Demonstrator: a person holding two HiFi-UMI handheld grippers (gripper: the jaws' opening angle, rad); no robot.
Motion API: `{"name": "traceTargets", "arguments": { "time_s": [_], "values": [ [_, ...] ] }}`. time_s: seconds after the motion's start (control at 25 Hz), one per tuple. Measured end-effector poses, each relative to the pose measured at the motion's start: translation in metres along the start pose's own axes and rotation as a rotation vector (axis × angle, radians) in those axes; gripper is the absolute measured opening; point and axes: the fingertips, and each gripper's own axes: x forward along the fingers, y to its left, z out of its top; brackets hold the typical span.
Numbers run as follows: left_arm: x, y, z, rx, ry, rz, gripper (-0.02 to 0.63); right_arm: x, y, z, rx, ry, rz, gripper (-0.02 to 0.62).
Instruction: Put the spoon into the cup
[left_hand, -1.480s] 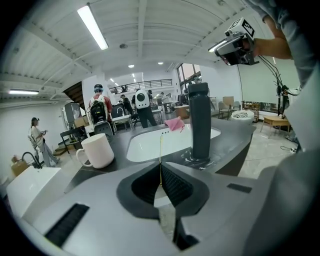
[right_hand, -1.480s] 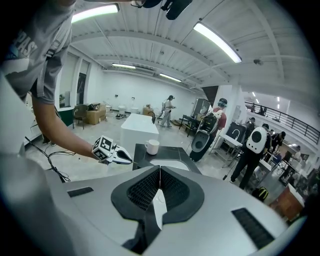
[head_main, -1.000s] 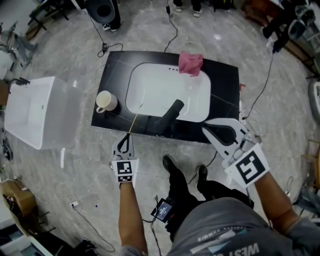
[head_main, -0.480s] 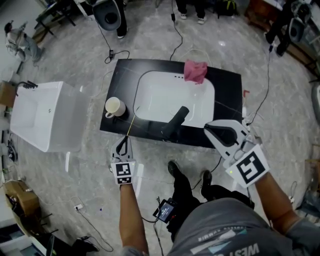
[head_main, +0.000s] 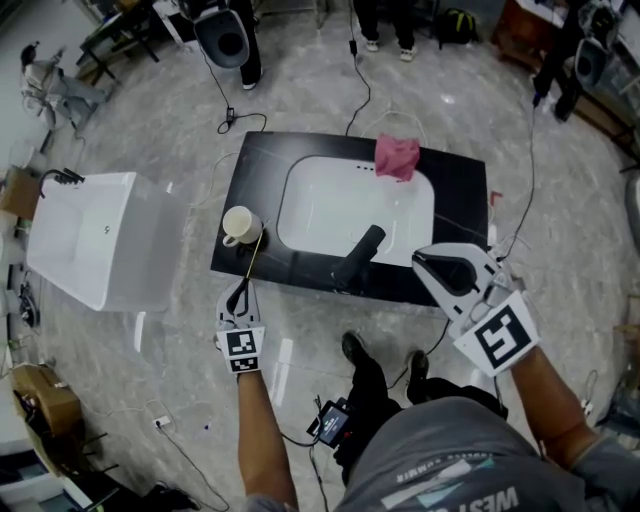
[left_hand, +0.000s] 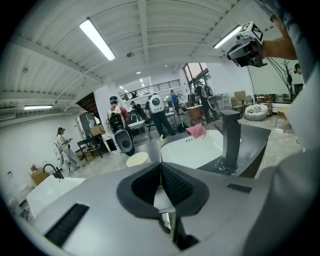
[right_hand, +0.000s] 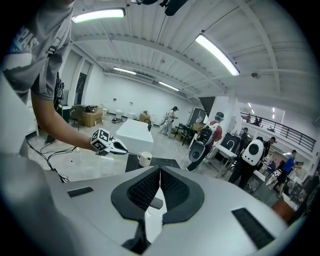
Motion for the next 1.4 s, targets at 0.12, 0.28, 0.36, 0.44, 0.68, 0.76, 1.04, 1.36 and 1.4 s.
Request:
{"name": "traceTargets", "arguments": {
  "time_s": [0.12, 0.28, 0.36, 0.44, 0.68, 0.76, 1.04, 1.36, 1.4],
  "values": [
    [-0.001, 0.009, 0.001, 0.002, 0.0, 0.012, 0.006, 0.001, -0.002, 0.002, -0.002, 0.0, -0.005, 0.031],
    [0.0, 0.018, 0.003, 0.003, 0.0, 0.025, 0.005, 0.004, -0.003, 0.005, 0.003, -0.008, -0.01, 0.031],
    [-0.001, 0.023, 0.003, 0.001, -0.001, 0.031, 0.005, 0.005, -0.004, 0.007, 0.002, -0.01, -0.012, 0.031],
    [-0.001, 0.029, 0.004, 0.0, 0.0, 0.039, 0.005, 0.006, -0.005, 0.01, -0.003, -0.015, -0.014, 0.031],
    [-0.005, 0.045, 0.003, -0.003, 0.01, 0.061, 0.006, 0.007, -0.008, 0.017, -0.009, -0.02, -0.021, 0.031],
    [-0.005, 0.049, 0.002, -0.005, 0.014, 0.066, 0.006, 0.008, -0.008, 0.018, -0.008, -0.022, -0.024, 0.031],
    [-0.005, 0.063, 0.0, -0.006, 0.023, 0.081, 0.006, 0.011, -0.01, 0.019, -0.007, -0.019, -0.029, 0.031],
    [-0.004, 0.075, -0.002, -0.011, 0.033, 0.091, 0.006, 0.013, -0.011, 0.02, -0.005, -0.015, -0.039, 0.031],
    [-0.004, 0.077, -0.003, -0.011, 0.034, 0.092, 0.006, 0.013, -0.011, 0.02, -0.006, -0.013, -0.04, 0.031]
  ]
}}
